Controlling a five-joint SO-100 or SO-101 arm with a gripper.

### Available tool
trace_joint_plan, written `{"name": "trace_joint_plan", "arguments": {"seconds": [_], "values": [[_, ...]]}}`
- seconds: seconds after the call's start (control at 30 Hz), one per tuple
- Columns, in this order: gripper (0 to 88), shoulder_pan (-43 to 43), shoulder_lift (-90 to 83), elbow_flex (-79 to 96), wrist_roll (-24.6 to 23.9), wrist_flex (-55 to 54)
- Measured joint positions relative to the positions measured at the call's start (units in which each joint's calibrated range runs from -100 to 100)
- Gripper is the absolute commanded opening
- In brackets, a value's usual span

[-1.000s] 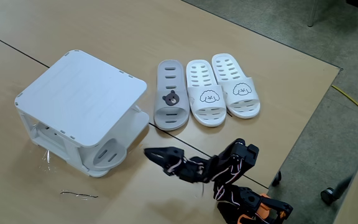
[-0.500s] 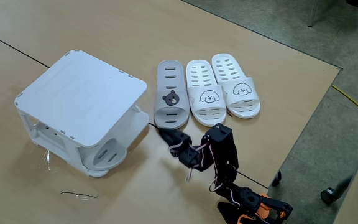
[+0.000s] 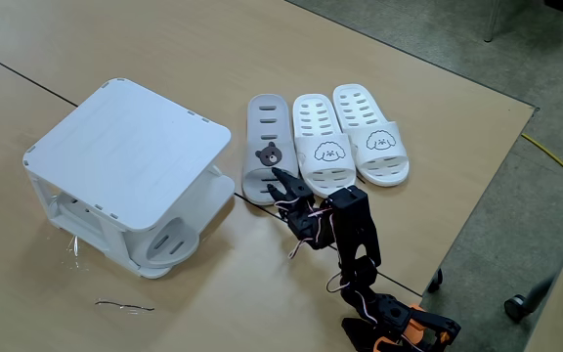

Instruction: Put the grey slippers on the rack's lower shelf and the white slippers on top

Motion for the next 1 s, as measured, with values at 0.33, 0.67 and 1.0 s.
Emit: {"name": "trace_joint_plan", "arguments": {"seconds": [0.33, 0.67, 1.0], "values": [[24.2, 0.0, 7.8, -10.0, 0.0, 0.1], [23.0, 3.4, 19.8, -41.1, 0.0, 18.5], [0.7, 5.2, 24.0, -53.0, 0.0, 26.4]]}}
